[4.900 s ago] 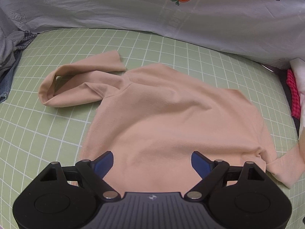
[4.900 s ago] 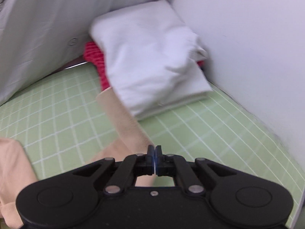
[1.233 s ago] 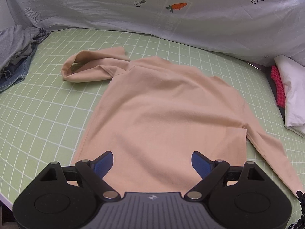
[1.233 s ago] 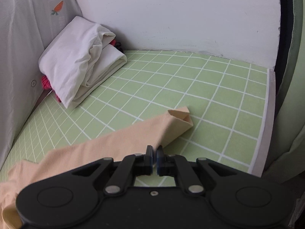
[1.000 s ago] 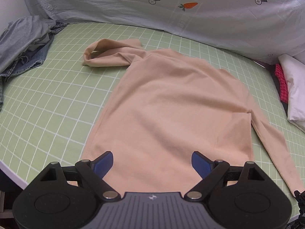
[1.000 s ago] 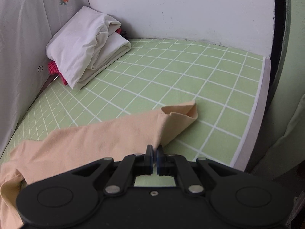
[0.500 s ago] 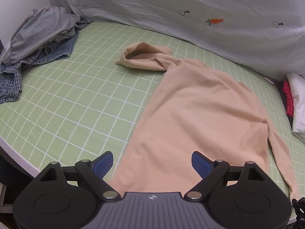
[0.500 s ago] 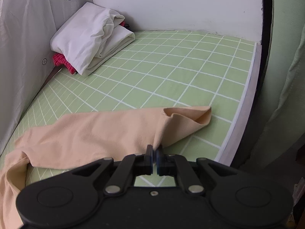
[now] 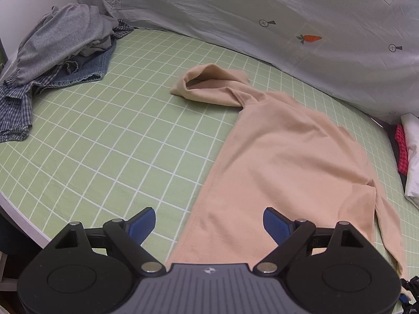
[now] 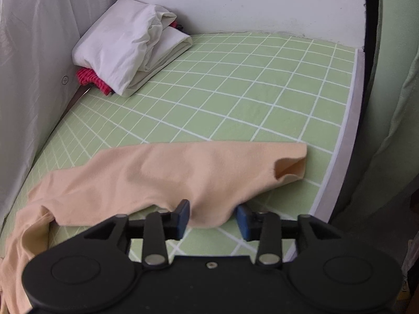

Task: Fold clothes

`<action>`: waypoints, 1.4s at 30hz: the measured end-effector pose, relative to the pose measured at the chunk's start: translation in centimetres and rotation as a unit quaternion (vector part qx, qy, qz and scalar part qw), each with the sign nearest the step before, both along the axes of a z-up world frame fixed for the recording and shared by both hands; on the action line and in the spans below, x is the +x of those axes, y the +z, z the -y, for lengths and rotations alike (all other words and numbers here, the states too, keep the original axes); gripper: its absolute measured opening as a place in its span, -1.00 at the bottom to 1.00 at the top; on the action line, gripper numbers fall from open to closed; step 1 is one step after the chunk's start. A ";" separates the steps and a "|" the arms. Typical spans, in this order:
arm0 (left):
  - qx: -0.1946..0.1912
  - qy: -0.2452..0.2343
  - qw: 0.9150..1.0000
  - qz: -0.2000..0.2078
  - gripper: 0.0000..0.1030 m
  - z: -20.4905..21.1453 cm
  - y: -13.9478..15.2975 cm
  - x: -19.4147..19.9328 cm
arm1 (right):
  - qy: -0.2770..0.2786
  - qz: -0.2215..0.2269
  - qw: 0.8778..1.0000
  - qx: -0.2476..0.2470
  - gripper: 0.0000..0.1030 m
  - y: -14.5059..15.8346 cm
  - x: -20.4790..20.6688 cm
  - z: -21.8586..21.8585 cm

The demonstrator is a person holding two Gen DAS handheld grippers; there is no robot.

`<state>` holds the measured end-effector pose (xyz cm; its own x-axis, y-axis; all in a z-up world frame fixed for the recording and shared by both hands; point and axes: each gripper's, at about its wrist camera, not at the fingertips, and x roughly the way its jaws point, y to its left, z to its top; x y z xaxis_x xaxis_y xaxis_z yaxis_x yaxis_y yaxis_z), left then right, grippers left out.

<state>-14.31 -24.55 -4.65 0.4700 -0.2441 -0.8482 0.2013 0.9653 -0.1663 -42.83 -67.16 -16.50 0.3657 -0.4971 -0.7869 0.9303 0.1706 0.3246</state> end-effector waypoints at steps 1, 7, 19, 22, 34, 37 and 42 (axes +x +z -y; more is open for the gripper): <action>0.000 -0.007 1.000 -0.002 0.74 0.7 -0.1 -0.3 | 0.017 0.003 1.000 0.005 0.01 0.3 0.4 -0.1; 0.014 -0.035 0.999 -0.006 0.74 3.7 -0.4 -2.7 | 0.132 -0.050 0.987 -0.080 0.25 2.7 3.6 -0.2; 0.028 0.061 0.998 -0.015 0.74 2.5 -0.2 -5.3 | 0.208 -0.041 0.968 -0.135 0.36 5.7 6.9 2.4; 0.029 0.072 0.997 -0.014 0.75 2.9 -0.2 -5.1 | 0.236 -0.037 0.963 -0.122 0.36 4.9 9.1 3.5; 0.025 0.065 0.998 -0.006 0.75 6.7 -0.2 1.4 | 0.376 -0.027 0.917 -0.132 0.47 3.8 22.7 4.1; 0.023 0.062 0.998 -0.009 0.75 8.0 -0.6 5.0 | 0.404 -0.028 0.904 -0.139 0.47 3.2 27.5 4.6; 0.032 0.061 0.997 -0.032 0.75 10.5 -2.5 11.3 | 0.478 -0.039 0.863 -0.155 0.48 0.9 36.8 4.6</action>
<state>-3.03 -35.09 -7.18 0.4375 -0.1330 -0.8893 0.0725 0.9910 -0.1126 -6.06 -71.72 -15.56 0.6775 -0.1889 -0.7108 0.3325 0.9407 0.0670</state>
